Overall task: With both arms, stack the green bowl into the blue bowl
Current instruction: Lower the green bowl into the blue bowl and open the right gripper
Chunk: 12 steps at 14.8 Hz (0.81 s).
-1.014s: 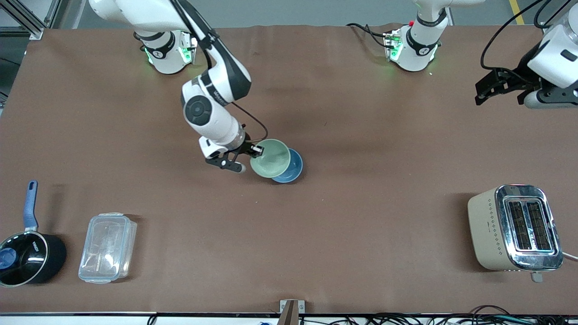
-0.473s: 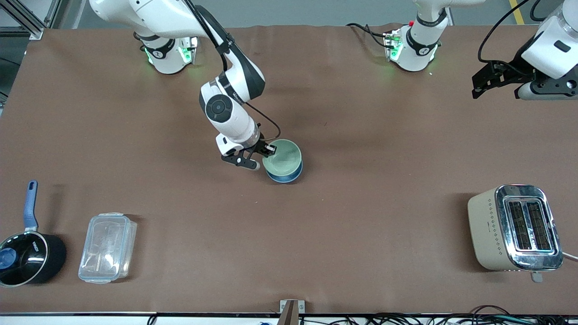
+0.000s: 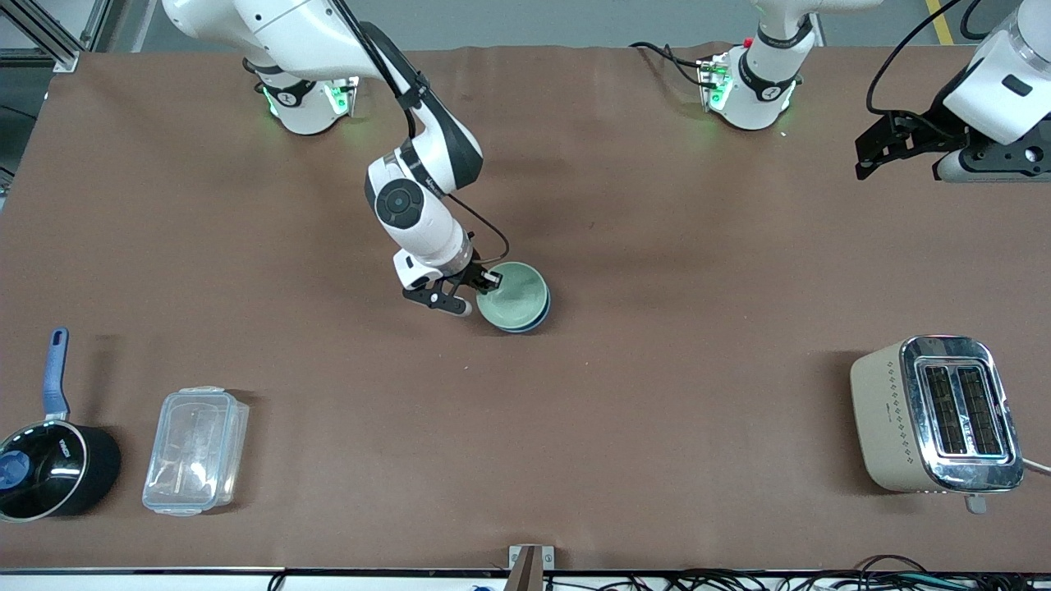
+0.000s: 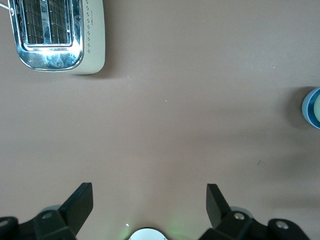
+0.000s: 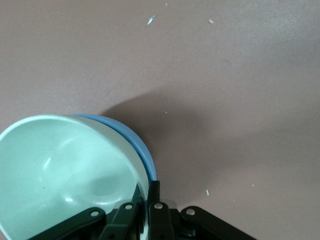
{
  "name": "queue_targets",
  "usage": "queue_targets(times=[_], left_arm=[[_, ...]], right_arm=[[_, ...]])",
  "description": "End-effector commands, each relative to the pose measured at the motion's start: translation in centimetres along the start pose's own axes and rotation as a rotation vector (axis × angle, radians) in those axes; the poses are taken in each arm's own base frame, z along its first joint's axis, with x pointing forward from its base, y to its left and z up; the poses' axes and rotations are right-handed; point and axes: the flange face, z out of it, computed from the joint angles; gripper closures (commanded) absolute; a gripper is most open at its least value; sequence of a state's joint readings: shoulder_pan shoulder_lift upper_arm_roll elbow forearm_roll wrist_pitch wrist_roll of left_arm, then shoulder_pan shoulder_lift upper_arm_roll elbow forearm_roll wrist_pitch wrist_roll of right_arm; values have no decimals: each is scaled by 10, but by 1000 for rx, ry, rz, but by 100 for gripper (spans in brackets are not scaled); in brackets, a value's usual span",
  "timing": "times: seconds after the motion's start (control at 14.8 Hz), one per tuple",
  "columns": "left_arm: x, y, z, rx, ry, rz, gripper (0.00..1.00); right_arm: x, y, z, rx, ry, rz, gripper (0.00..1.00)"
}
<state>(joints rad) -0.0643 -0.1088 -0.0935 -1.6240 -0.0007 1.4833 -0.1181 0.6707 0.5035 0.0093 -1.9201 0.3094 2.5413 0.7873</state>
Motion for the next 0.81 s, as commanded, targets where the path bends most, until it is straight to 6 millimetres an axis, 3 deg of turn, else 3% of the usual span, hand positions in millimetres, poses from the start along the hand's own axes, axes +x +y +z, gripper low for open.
queue_targets(times=[0.0, 0.14, 0.2, 0.27, 0.34, 0.41, 0.54, 0.74], left_arm=[[-3, 1, -4, -12, 14, 18, 0], [-3, 1, -4, -12, 14, 18, 0], [-3, 1, -4, -12, 14, 16, 0], [-3, 1, -4, -12, 15, 16, 0], [-3, 1, -3, -14, 14, 16, 0], [-1, 1, -1, -12, 9, 18, 0], [0, 2, -2, -15, 18, 16, 0], [2, 2, -1, -15, 18, 16, 0]], right_arm=[[-1, -5, 4, -1, 13, 0, 98], [0, -5, 3, 0, 14, 0, 91], [-1, -4, 4, -3, 12, 0, 82], [-1, -5, 4, -2, 8, 5, 59], [-1, -4, 4, -3, 7, 13, 23], [-1, -5, 3, -4, 5, 43, 2], [-1, -7, -7, 1, 6, 51, 0], [17, 6, -62, -58, -2, 29, 0]])
